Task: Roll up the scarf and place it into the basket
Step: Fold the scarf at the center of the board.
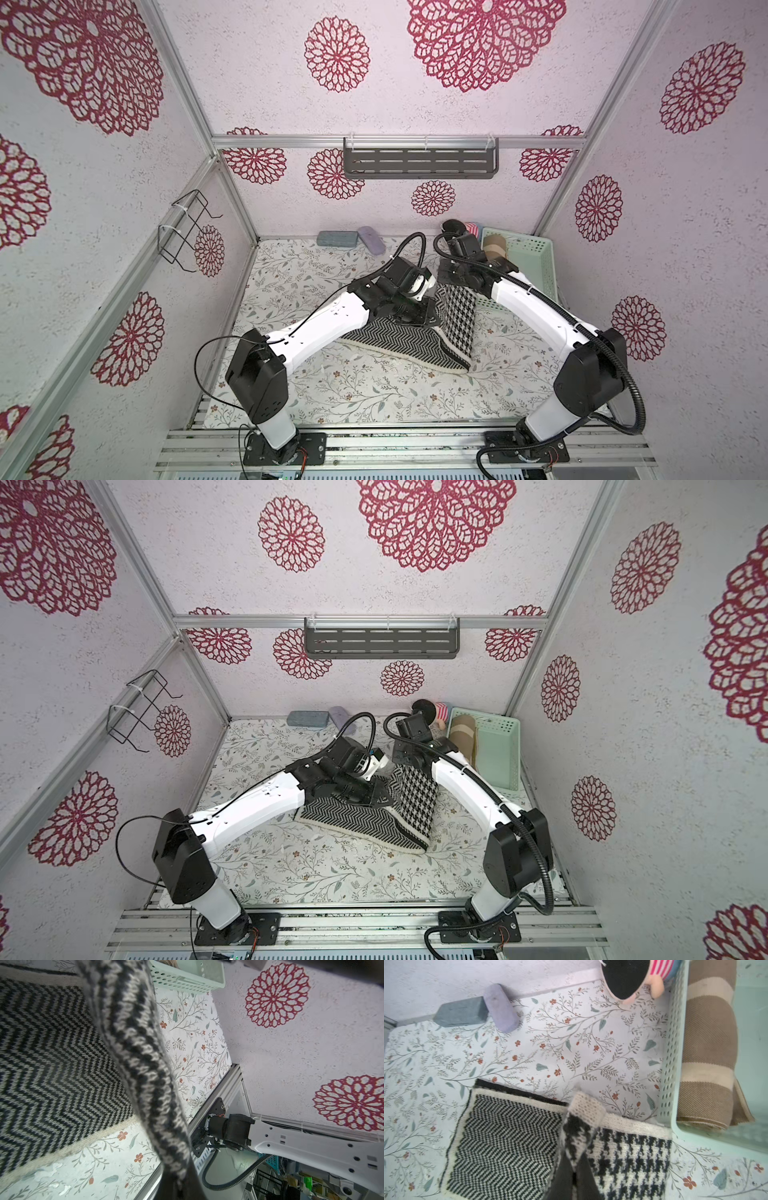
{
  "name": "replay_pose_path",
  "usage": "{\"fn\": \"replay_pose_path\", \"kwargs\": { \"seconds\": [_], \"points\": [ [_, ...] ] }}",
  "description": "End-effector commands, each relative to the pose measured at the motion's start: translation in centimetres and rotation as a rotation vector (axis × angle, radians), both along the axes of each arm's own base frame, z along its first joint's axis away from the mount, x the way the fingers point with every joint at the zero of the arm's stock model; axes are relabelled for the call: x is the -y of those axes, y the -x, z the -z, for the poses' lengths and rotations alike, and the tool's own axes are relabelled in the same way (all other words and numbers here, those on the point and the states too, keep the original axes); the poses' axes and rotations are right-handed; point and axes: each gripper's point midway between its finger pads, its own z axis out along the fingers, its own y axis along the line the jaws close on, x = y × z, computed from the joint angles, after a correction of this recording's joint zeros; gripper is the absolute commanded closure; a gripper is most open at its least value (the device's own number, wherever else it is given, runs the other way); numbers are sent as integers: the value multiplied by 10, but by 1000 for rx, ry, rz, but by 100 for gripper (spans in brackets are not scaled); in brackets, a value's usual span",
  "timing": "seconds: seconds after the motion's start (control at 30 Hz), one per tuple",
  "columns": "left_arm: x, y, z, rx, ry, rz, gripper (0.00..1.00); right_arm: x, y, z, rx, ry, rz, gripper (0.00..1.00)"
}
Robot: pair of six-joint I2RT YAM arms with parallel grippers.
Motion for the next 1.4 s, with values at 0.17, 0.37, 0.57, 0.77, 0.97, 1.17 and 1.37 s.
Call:
{"fn": "replay_pose_path", "kwargs": {
  "seconds": [0.17, 0.37, 0.57, 0.77, 0.97, 1.17, 1.37],
  "points": [
    [-45, 5, 12, -11, -100, -135, 99, -48, -11, -23, 51, -13, -108, 96],
    [-93, -6, 46, -46, -200, -310, 99, -87, -26, -6, 40, -27, -168, 97],
    [-135, -15, 72, -87, -245, -471, 100, -125, -36, 15, 15, -61, -242, 99],
    [-155, -18, 85, -109, -272, -525, 100, -155, -45, 35, -12, -84, -294, 99],
    [-173, -22, 91, -115, -302, -577, 100, -168, -51, 44, -10, -93, -310, 100],
    [-188, -22, 84, -117, -272, -616, 100, -173, -57, 35, 7, -94, -316, 100],
    [-193, -22, 83, -131, -255, -633, 100, -179, -59, 27, 20, -109, -332, 100]
  ]
}}
